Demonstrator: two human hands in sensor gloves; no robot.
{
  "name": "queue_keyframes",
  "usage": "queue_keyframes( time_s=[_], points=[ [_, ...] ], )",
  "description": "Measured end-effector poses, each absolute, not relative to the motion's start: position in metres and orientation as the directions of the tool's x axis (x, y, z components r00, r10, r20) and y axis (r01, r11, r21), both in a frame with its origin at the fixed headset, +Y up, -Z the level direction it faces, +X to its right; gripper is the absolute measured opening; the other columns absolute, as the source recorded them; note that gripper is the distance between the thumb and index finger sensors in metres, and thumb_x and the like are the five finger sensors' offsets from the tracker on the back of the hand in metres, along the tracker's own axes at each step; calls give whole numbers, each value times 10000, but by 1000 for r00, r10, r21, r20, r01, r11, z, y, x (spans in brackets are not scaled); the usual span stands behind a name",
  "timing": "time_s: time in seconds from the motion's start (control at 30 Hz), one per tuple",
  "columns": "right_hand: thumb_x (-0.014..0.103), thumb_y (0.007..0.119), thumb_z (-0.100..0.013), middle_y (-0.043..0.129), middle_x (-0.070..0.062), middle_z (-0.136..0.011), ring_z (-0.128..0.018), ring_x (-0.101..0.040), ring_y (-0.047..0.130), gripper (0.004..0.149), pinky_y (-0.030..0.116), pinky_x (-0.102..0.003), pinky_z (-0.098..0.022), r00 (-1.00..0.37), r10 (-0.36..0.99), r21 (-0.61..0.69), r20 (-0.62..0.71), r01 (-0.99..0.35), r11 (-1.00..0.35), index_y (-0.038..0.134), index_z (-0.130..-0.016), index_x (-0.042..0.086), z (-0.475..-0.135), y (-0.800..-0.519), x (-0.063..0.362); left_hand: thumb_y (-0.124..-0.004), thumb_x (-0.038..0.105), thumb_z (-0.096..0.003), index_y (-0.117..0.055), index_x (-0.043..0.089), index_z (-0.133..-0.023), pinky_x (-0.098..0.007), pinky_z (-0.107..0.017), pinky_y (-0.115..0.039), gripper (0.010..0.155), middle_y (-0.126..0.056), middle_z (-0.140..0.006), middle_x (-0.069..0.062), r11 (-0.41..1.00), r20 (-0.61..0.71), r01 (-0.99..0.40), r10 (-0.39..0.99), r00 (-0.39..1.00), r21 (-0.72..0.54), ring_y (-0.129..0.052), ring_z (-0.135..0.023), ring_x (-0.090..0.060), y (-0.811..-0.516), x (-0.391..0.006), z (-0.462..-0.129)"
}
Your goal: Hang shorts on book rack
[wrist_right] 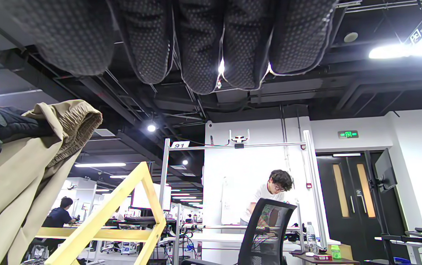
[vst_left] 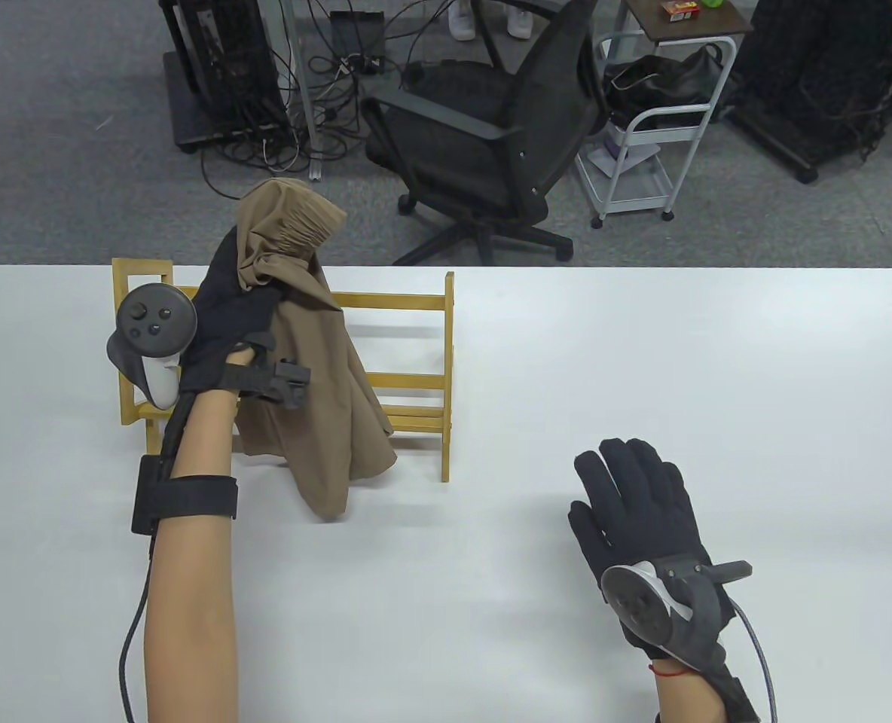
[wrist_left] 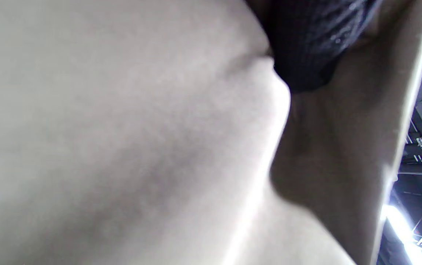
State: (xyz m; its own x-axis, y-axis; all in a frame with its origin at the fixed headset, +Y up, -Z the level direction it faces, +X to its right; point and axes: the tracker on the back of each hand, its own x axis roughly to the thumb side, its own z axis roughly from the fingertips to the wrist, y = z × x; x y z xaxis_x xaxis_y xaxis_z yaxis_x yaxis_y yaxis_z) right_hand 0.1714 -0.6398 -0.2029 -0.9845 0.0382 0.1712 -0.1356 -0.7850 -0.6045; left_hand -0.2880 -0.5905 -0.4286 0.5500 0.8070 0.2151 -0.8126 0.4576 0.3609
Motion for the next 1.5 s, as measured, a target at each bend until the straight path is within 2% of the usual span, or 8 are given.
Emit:
queue_keyframes(
  time_s=[0.5, 0.73, 1.2, 1.5],
  points=[
    [589, 720, -442, 695, 34, -1112, -1037, -277, 721, 578, 653, -477, -761, -986, 33, -600, 161, -124, -791, 667, -982, 392, -204, -640, 172, -885, 443, -487, -612, 320, -1048, -352, -521, -874, 636, -814, -997, 58, 444, 175, -823, 833, 524, 354, -1003, -708, -182, -602, -287, -461],
    [589, 719, -442, 695, 36, -1112, -1039, -276, 719, 576, 652, -476, -762, -987, 35, -586, 159, -123, -801, 668, -982, 394, -206, -642, 171, -824, 408, -526, -575, 308, -1067, -371, -548, -850, 604, -775, -1026, 37, 467, 104, -824, 848, 520, 321, -972, -746, -216, -623, -284, -478],
    [590, 718, -442, 697, 37, -1111, -1037, -275, 722, 575, 653, -476, -762, -990, 27, -565, 142, -103, -818, 669, -980, 394, -211, -646, 171, -831, 337, -530, -588, 317, -1064, -403, -581, -840, 588, -772, -1042, 37, 479, 17, -824, 862, 507, 302, -962, -791, -249, -656, -291, -500],
    [590, 718, -442, 696, 36, -1111, -1035, -276, 724, 576, 653, -476, -761, -990, 28, -560, 136, -100, -823, 669, -980, 394, -212, -646, 172, -837, 355, -529, -567, 314, -1072, -398, -581, -839, 608, -763, -1045, 32, 524, -63, -792, 844, 533, 312, -958, -795, -240, -672, -287, -511]
  ],
)
